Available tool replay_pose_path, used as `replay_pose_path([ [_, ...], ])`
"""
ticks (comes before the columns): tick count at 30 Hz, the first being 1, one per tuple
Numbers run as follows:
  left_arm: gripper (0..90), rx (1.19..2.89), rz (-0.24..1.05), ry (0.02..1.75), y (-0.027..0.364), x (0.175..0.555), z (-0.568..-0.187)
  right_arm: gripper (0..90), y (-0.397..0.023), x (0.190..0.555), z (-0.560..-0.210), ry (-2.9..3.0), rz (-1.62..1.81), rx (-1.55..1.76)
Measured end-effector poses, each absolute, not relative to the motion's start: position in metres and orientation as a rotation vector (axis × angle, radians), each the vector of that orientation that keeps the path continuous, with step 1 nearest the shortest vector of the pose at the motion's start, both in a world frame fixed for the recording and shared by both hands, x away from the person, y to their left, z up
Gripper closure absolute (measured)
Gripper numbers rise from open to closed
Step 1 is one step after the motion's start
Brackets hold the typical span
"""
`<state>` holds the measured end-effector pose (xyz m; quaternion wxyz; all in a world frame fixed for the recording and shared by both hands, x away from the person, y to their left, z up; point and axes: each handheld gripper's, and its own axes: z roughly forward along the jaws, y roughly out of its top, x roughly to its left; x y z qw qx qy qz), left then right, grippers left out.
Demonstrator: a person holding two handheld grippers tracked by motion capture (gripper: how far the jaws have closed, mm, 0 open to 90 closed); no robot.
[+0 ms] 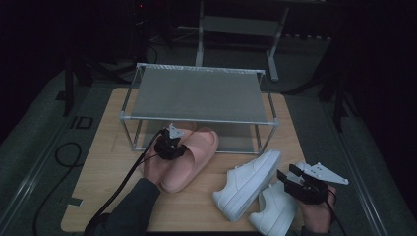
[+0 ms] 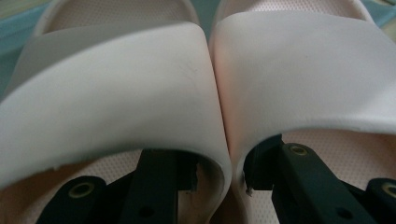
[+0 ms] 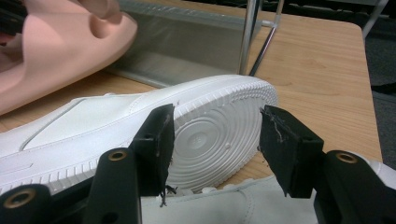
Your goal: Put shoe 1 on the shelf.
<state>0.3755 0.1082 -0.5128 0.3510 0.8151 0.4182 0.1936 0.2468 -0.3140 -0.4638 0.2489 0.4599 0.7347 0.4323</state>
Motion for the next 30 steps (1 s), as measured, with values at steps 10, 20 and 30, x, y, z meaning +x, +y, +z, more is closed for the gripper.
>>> replay_pose_path([
  [10,69.6,2.104,0.518,1.093,0.103,0.386,-0.52,44.6,-0.314,0.247,-0.464,2.0,1.178,1.254],
  [20,69.6,2.053,0.554,1.131,0.102,0.393,-0.521,44.6,-0.314,0.247,-0.464,2.0,1.179,1.256],
  [30,69.2,1.971,0.59,1.263,0.097,0.397,-0.521,44.6,-0.314,0.247,-0.464,1.998,1.179,1.258],
])
